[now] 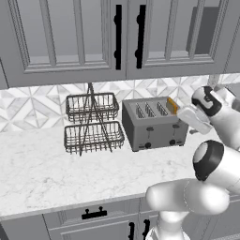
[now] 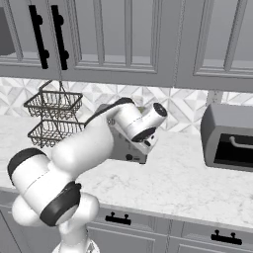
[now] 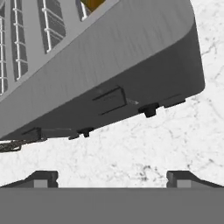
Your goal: Start the toaster. Once the lever pops up, take the bread to the plate on the dining counter.
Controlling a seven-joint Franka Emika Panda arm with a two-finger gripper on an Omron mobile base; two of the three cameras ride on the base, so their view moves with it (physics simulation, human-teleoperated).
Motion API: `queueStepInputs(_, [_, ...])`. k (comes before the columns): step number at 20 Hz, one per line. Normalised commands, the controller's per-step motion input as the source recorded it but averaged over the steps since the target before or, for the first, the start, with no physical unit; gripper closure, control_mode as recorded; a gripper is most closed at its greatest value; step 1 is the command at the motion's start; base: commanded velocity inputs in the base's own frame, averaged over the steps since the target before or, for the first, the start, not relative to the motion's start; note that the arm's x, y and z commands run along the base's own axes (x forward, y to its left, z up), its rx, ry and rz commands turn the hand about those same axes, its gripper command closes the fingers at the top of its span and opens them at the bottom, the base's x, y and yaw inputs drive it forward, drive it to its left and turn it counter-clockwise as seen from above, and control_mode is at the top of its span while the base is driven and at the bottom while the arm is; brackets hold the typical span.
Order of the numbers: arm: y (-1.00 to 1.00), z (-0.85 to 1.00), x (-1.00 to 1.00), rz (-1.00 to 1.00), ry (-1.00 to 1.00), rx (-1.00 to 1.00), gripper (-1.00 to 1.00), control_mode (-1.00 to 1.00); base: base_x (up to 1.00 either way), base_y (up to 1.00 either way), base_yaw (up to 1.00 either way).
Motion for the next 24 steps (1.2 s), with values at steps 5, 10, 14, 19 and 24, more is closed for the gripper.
queueStepInputs(5, [-0.06, -0.51, 0.46, -0.13, 0.0, 0.06, -1.0, -1.0, 0.0, 0.0, 0.0])
queueStepInputs(10, [-0.16, -0.29, 0.39, -0.16, 0.0, 0.04, -1.0, -1.0, 0.0, 0.0, 0.0])
queueStepInputs(14, [-0.31, -0.08, 0.28, -0.14, 0.0, 0.08, -1.0, -1.0, 0.0, 0.0, 0.0])
queueStepInputs(19, [-0.12, -0.29, 0.37, -0.12, 0.0, 0.02, -1.0, -1.0, 0.0, 0.0, 0.0])
queueStepInputs(24, [-0.07, -0.57, 0.12, -0.13, -0.09, 0.0, -1.0, -1.0, 0.0, 0.0, 0.0])
